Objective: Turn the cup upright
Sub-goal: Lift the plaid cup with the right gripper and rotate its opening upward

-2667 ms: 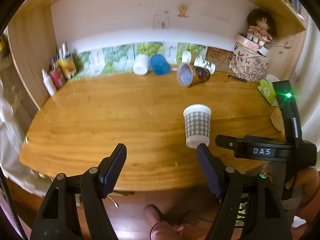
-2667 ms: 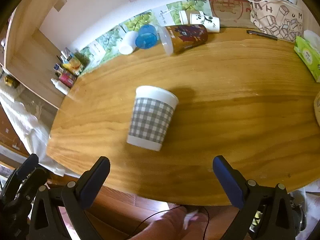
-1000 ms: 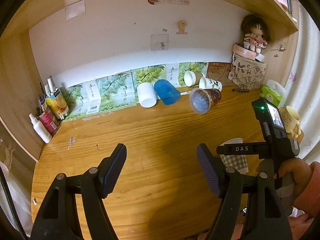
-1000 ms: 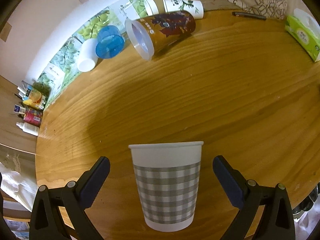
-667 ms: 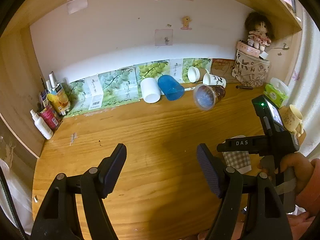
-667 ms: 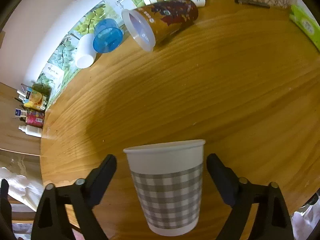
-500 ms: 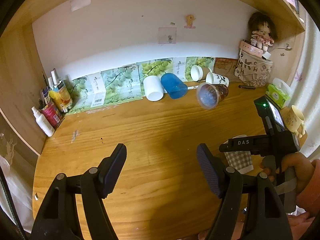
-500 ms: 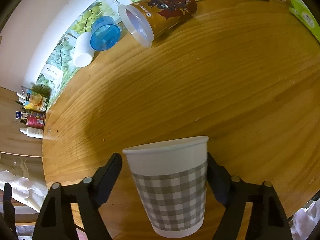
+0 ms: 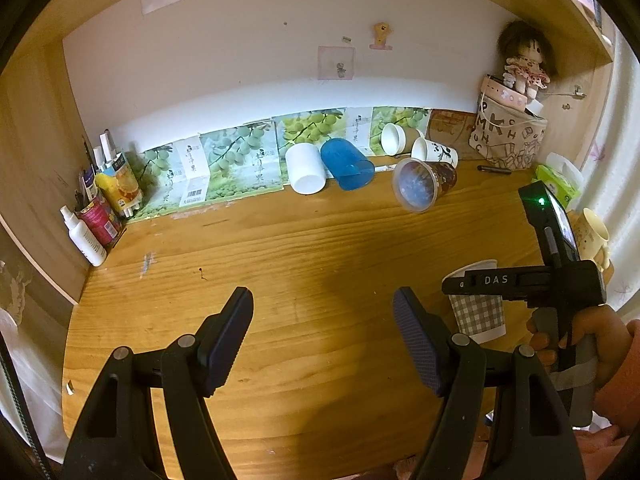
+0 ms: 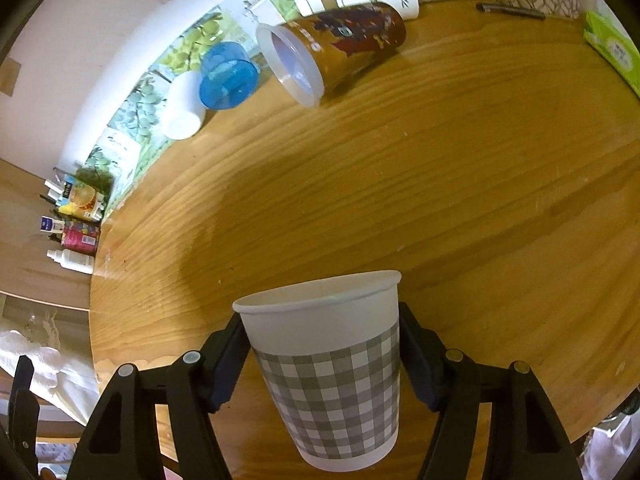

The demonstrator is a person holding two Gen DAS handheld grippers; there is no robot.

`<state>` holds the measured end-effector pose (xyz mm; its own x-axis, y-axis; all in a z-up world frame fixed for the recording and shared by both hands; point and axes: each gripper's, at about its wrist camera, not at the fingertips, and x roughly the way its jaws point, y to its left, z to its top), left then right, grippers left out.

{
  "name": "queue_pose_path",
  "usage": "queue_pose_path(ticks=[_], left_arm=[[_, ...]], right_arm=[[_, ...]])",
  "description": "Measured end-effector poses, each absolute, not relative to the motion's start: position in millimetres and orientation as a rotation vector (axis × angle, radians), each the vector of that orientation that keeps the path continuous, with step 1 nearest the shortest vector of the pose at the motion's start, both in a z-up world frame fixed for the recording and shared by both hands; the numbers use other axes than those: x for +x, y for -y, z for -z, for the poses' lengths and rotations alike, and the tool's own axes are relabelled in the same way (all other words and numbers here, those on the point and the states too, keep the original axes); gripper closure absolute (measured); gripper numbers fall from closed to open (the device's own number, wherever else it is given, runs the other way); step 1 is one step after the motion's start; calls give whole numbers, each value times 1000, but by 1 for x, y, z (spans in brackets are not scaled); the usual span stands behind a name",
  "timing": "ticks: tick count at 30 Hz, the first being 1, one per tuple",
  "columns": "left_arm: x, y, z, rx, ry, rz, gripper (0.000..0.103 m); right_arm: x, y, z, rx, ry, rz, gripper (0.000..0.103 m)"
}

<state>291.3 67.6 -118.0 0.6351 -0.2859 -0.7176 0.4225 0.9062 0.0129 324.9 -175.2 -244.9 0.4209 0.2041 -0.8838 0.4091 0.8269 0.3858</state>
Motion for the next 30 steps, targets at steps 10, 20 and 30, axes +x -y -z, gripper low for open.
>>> queue_pose_path(ticks=[10,20,30], left_arm=[[287,-66,118,198,-790,412,27],[282,-72,120,201,-801,402,27],[276,-79,122,212,-814,382,27]], right_arm=[[319,166,224,517,-1014,112,34],[299,143,207,339,-744,77,34],[281,126,217,256,-620,28,34]])
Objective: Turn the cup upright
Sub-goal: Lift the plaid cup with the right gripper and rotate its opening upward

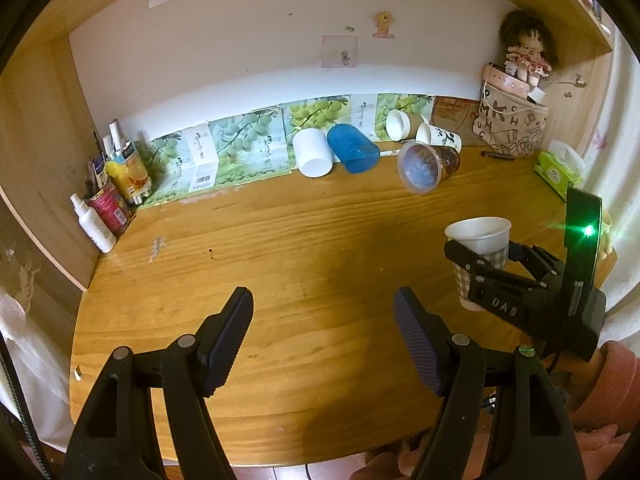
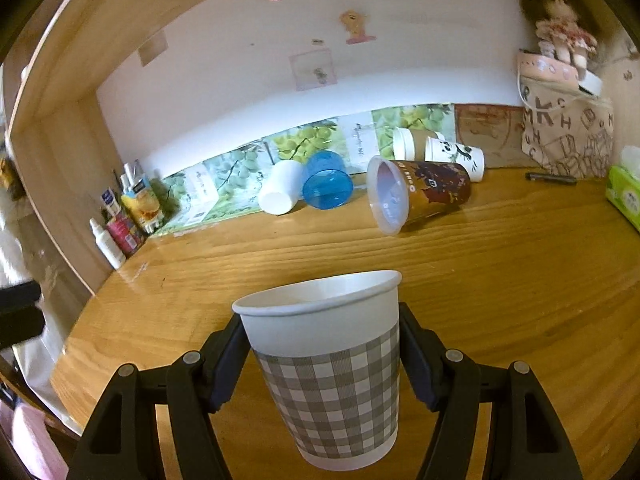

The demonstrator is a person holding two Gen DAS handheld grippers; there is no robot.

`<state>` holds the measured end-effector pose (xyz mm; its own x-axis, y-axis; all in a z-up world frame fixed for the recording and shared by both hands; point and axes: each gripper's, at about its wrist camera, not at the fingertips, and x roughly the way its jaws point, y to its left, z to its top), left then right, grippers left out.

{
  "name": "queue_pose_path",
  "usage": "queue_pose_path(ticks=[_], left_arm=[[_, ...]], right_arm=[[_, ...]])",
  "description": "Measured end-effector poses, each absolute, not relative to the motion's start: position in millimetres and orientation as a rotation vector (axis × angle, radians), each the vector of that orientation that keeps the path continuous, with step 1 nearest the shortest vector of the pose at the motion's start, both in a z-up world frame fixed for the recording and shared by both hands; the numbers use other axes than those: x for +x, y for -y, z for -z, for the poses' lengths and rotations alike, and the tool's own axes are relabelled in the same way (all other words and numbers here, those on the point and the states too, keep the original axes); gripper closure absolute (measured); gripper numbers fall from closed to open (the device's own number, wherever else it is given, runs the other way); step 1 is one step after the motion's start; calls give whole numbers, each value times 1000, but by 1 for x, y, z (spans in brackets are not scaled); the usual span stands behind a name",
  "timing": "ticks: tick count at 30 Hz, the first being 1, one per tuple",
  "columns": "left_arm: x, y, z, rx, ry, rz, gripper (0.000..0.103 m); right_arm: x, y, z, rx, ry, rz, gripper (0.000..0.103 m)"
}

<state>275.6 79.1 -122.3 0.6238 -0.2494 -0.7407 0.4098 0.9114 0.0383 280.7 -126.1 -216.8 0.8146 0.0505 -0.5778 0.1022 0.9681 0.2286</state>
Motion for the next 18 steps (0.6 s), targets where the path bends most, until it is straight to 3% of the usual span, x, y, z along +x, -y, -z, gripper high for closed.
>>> queue_pose_path(ticks=[18], left_arm=[[265,-81,126,249,-831,358,27]], right_arm=[[265,106,237,159,-569,31,34]])
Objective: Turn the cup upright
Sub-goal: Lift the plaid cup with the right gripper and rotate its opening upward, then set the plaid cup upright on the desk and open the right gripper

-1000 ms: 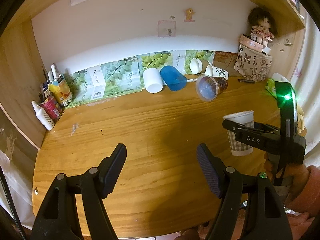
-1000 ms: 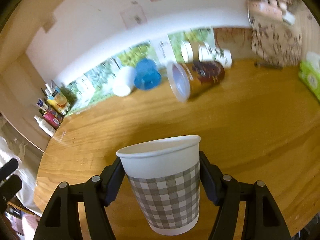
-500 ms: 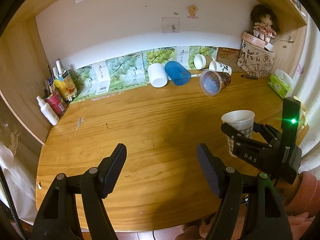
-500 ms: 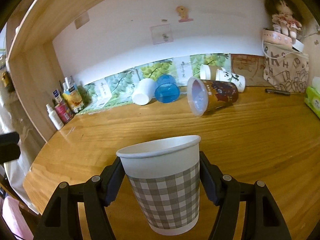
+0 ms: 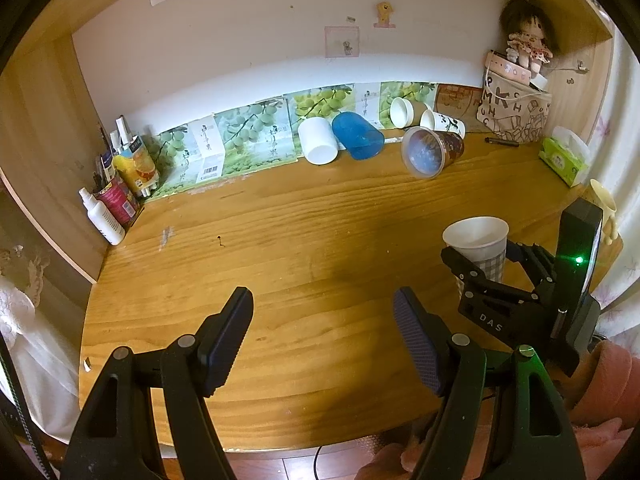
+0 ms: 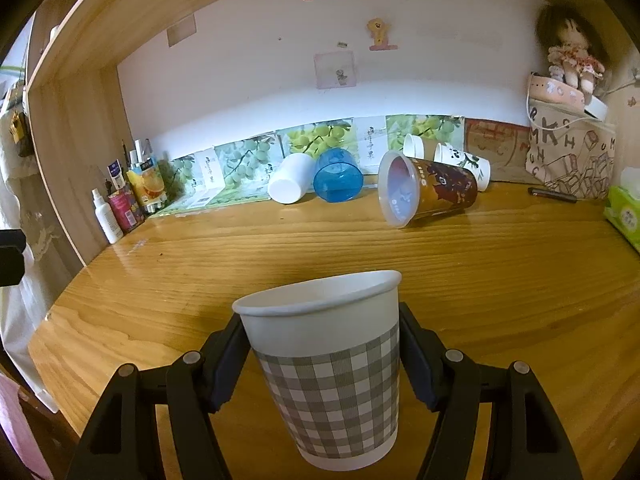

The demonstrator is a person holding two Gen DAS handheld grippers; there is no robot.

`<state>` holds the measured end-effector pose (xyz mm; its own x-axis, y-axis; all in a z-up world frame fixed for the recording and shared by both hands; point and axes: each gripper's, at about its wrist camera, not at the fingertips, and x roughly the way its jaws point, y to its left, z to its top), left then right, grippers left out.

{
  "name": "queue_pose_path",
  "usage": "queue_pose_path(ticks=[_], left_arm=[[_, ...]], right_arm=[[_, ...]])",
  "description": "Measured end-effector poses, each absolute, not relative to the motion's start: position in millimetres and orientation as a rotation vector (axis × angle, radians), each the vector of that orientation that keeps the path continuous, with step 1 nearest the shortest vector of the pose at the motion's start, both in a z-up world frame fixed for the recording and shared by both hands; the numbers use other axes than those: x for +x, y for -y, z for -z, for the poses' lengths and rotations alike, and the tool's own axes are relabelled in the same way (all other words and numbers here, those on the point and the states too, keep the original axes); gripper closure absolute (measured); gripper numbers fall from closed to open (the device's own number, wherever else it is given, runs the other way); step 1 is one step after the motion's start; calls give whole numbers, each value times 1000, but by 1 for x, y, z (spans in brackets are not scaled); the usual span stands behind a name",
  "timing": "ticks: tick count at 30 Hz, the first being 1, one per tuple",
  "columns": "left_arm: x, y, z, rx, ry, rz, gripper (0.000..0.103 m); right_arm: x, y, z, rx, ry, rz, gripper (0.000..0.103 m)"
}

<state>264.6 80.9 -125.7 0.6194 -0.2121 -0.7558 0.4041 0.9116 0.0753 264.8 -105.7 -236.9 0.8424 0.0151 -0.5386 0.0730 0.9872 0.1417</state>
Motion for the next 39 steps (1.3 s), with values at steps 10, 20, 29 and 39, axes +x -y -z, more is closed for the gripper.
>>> queue_pose_path(ticks=[10,20,29,39], left_arm=[[262,-79,124,251,-824,361,27],[257,-77,121,251,-813,359,27],[251,-69,120,256,-811,382,27],[242,-62,120,259,-803,418,27]], right_arm=[[261,108,241,152,-575,34,34],[258,109,241,157,-572,32,33],[244,111,240,145,-578,21,33],[226,111,244,130,-619,16,25]])
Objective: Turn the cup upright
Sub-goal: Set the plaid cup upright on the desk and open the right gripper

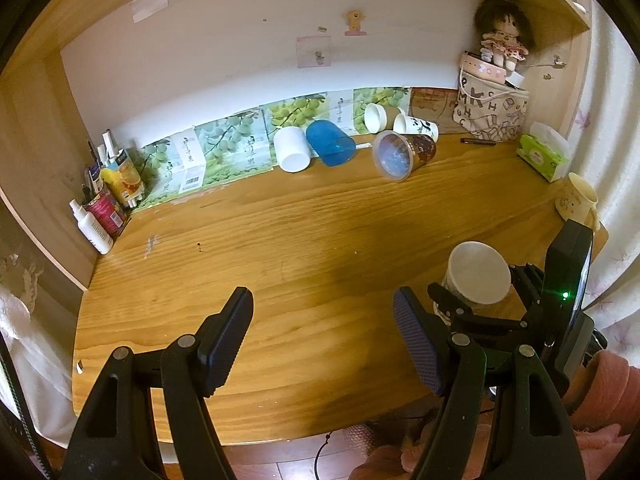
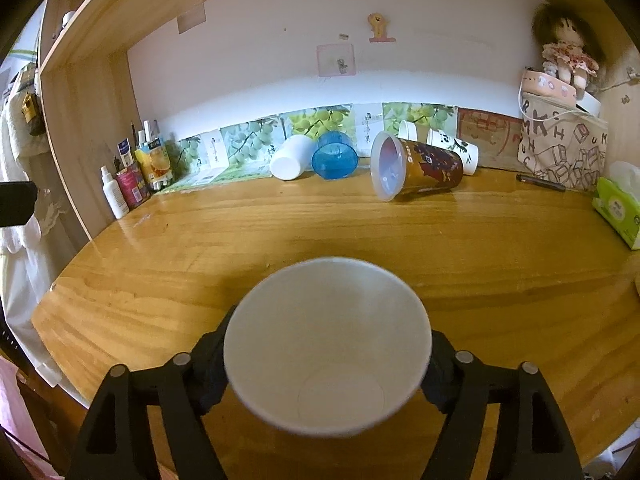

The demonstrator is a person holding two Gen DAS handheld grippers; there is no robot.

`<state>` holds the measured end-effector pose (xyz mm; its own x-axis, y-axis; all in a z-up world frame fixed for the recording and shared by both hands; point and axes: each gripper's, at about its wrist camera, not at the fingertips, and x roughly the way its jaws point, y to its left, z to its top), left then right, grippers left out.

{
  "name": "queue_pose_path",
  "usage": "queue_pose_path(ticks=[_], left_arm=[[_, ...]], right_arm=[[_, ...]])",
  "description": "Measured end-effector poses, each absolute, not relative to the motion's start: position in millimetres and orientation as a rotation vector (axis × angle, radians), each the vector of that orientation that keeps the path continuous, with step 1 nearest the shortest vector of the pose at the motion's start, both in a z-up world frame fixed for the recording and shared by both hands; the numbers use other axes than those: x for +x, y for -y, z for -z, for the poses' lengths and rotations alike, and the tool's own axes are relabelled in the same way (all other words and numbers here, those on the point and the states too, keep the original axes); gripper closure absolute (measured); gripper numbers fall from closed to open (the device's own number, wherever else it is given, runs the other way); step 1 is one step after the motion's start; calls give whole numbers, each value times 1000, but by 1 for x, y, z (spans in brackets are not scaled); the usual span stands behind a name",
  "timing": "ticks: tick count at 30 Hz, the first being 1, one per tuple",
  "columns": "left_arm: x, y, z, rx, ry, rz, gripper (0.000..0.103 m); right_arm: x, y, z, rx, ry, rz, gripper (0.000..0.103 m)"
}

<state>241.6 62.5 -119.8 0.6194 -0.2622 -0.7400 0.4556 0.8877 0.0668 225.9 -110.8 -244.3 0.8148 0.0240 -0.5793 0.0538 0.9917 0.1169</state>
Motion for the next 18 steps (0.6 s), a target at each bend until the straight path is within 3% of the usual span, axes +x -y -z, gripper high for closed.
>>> queue_pose_path(ticks=[18], left_arm=[[227,-70,152,112,-1003,304,27]], right_arm=[[180,137,264,56,-899,119,19]])
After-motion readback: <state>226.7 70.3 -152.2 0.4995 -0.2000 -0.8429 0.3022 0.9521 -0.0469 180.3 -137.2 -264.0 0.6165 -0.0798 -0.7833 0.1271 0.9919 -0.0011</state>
